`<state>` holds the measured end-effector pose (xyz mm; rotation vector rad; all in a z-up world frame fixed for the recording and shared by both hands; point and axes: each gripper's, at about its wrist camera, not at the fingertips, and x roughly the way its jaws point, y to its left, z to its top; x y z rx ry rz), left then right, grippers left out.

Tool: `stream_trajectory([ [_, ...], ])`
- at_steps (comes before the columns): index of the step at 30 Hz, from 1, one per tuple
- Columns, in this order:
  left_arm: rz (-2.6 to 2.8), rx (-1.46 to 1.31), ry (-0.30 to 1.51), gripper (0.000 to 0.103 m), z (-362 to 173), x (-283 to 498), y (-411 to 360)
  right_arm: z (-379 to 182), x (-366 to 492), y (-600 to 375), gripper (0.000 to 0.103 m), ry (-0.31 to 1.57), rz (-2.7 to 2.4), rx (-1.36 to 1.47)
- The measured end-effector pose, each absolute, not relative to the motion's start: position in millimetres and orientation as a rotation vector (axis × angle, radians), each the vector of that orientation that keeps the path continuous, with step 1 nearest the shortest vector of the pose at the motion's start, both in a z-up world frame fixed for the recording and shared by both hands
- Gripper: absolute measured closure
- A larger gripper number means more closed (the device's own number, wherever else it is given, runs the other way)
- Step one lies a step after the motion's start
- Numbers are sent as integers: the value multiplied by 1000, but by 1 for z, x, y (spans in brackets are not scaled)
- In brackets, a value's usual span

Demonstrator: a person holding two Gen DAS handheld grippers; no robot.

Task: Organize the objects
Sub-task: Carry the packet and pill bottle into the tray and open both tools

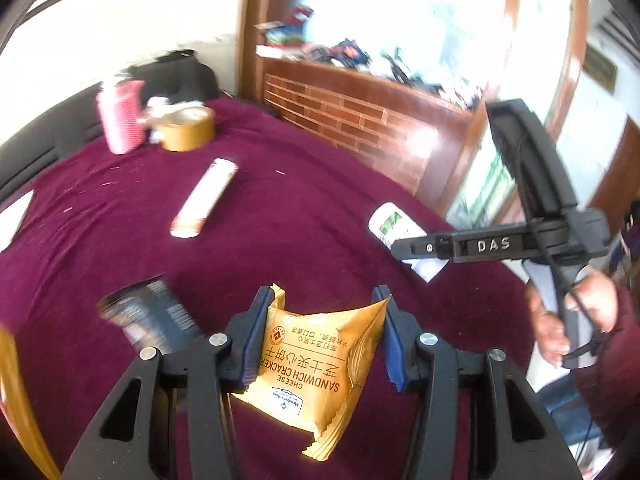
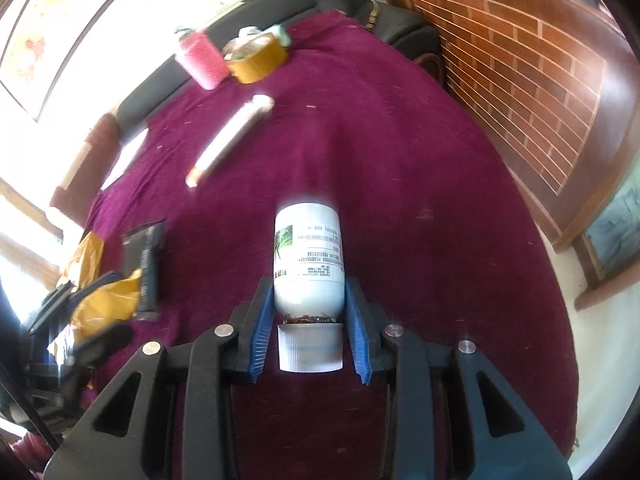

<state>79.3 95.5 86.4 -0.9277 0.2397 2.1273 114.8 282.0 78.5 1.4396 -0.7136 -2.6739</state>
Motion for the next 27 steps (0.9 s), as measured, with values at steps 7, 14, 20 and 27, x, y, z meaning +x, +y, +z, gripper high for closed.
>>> stream_trajectory([
  [7,2354,-909,35,59,114,91,-26,99,98,194,71,-531,-2571,1374],
  [14,2629,-914,-83,59,124,103,-148,115,82,69,71,-327,-2396,1334],
  [20,2787,-1023,-126,59,107,94,-230,120,74,-33,71,-206,-2230,1307],
  [27,2802,-1178,-186,59,72,49,-278,103,68,-137,71,-60,-2119,1339],
])
